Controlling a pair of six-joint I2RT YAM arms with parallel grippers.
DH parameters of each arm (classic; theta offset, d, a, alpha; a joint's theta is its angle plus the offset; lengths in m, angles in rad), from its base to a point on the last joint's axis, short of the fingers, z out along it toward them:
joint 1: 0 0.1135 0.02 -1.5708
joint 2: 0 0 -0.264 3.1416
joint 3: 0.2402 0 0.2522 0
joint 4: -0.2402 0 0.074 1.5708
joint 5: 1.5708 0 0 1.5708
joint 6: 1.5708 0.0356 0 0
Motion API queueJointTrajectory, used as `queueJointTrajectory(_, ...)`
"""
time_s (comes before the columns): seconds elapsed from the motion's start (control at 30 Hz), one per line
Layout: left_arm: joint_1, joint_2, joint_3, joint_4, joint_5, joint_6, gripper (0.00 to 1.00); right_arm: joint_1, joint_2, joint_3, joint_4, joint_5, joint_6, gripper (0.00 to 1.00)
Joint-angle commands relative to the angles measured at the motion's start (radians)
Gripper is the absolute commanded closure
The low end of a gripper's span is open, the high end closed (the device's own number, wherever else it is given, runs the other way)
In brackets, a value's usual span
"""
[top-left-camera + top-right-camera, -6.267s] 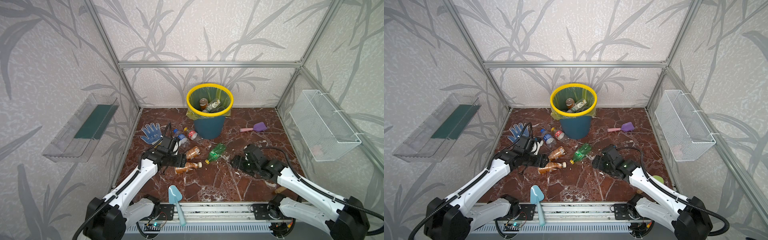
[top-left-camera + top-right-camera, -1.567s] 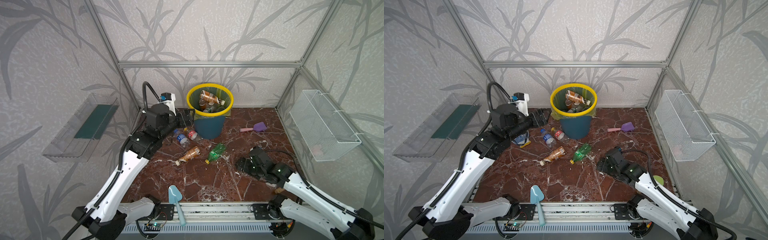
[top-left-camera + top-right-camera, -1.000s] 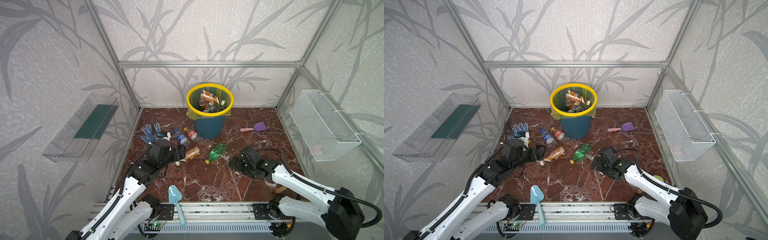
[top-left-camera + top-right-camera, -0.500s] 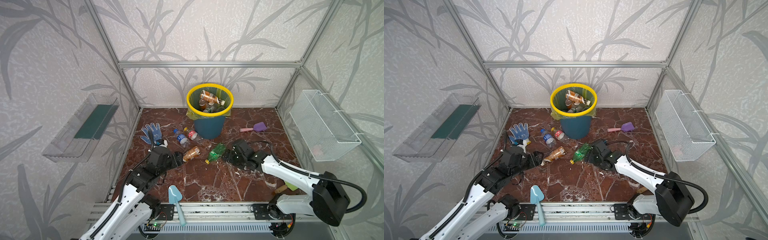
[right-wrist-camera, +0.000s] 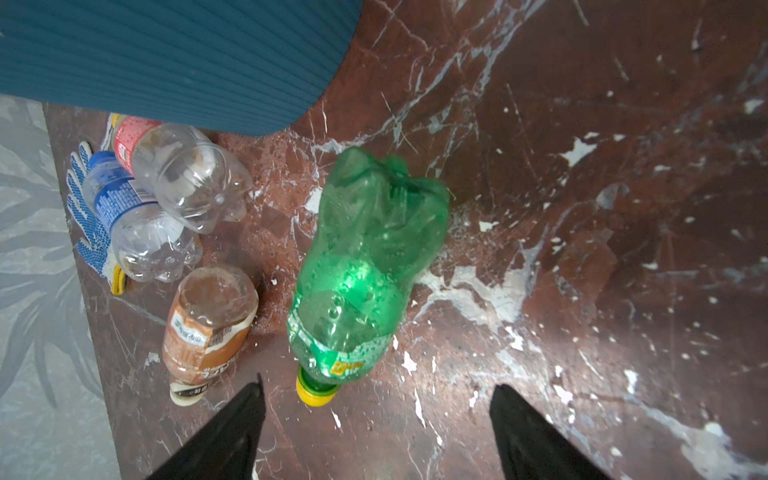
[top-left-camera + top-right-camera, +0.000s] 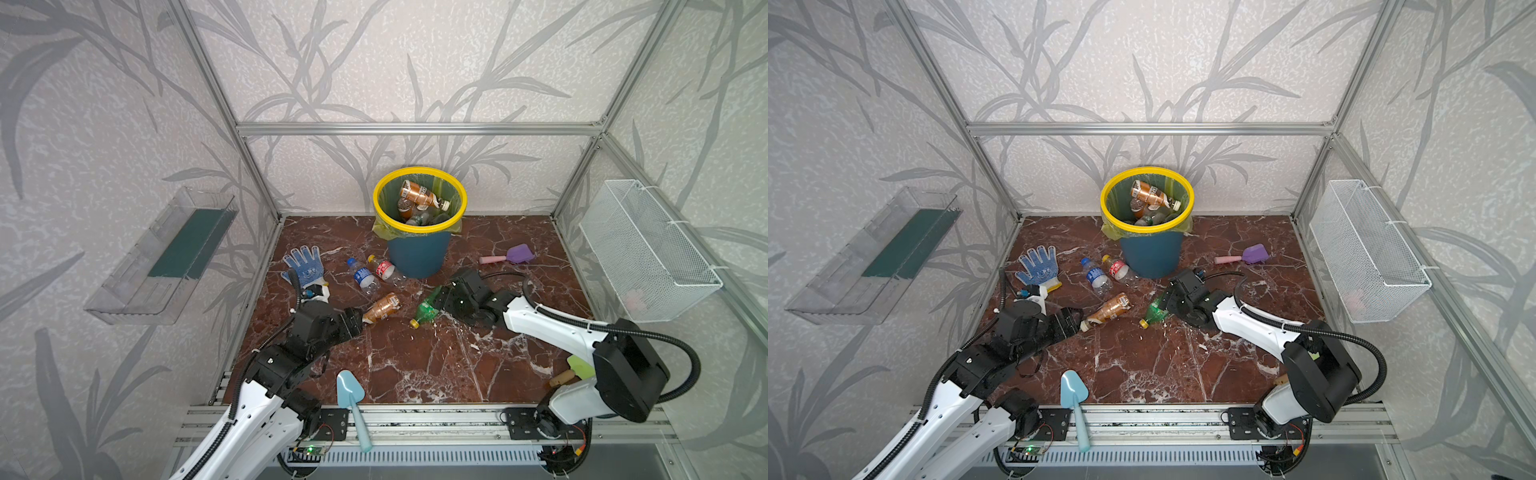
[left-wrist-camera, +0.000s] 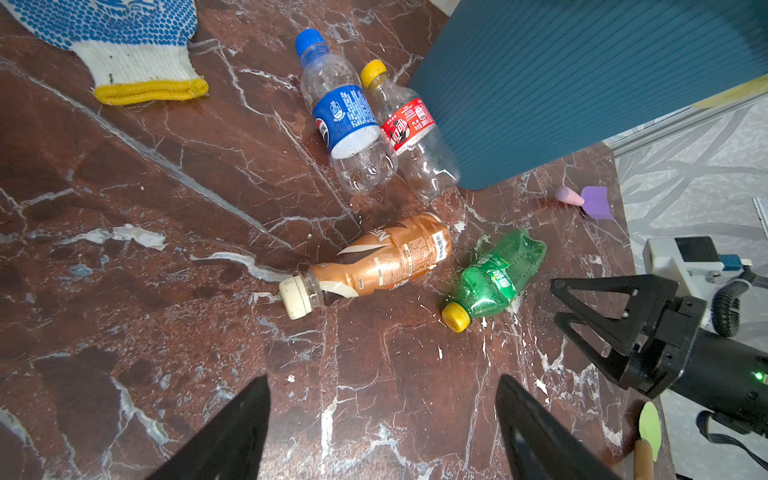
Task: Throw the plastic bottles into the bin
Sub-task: 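Lower the right gripper onto the green soda bottle and close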
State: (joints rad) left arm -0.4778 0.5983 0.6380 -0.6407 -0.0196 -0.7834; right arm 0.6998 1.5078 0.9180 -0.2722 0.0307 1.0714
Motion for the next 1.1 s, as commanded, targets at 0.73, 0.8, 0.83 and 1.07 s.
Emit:
queueJointTrajectory(0.73, 0.000, -0.069, -0.002, -0.081, -0.060, -0.020, 0.16, 0.005, 0.270, 0.136, 0.084, 0.012, 0.032, 0.19)
queueJointTrajectory(0.8, 0.000, -0.075, 0.002, -0.087, -0.070, -0.020, 0.16, 0.004, 0.275, 0.136, 0.084, 0.015, 0.029, 0.21)
queueJointTrajectory(0.83, 0.000, -0.081, 0.003, -0.088, -0.073, -0.020, 0.16, 0.003, 0.274, 0.132, 0.084, 0.016, 0.026, 0.22)
queueJointTrajectory(1.07, 0.000, -0.073, 0.006, -0.081, -0.084, -0.020, 0.16, -0.012, 0.225, 0.086, 0.064, 0.024, -0.006, 0.31)
